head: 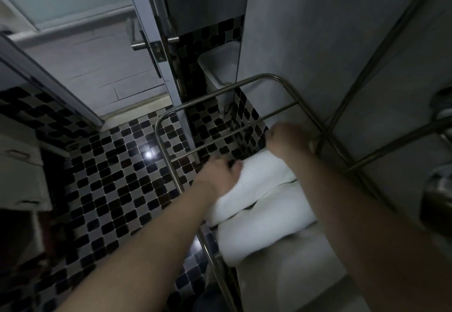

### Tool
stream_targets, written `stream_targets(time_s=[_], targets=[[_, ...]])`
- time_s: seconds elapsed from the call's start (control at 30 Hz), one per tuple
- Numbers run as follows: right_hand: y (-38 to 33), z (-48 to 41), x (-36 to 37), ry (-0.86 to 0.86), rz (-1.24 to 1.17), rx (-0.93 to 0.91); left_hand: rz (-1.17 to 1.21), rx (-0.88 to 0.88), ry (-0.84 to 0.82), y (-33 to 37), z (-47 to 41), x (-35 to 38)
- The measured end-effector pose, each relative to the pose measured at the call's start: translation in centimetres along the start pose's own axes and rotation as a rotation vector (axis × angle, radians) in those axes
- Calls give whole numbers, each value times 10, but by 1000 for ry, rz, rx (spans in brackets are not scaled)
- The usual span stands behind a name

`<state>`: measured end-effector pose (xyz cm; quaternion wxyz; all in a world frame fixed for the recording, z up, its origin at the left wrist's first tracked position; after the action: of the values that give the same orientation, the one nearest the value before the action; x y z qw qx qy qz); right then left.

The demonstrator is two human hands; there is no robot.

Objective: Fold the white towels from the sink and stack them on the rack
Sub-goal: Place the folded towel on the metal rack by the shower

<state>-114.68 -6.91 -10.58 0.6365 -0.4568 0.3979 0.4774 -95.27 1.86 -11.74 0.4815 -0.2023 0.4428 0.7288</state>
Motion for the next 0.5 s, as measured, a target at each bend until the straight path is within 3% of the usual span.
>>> stream_targets(time_s=[0.07, 0.13, 0.2, 0.3, 0.37, 0.43, 0.47, 0.5], targets=[[-16, 26, 3, 36, 2, -229, -246, 145, 13, 16, 19, 13], [-17, 43, 5, 24, 91, -369, -401, 173, 105, 9, 25, 18], [6, 45, 2, 29, 157, -307, -419, 105, 136, -9, 33, 17], [41, 43, -5, 61, 70, -119, -401, -5, 154, -32, 44, 17], [47, 51, -5, 107, -41, -35, -519, -1, 306, -32, 57, 13], [55, 68, -6, 197, -87, 60, -570, 191, 525, -15, 80, 12], [59, 77, -5, 227, -64, 91, -539, 346, 583, -6, 91, 19], [63, 86, -3, 227, -26, 120, -470, 475, 537, 1, 99, 31]])
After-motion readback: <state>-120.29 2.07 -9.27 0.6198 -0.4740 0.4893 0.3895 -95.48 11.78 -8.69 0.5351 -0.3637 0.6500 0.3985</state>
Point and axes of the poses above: each hand's wrist, its own z-axis away from the middle knuckle, its own x-axis out of the palm, y = z × x, the point moved 6 cm from there along -z, towards the middle knuckle, and after that the axes turned 4 degrees about -z, right-handed, at the moved point
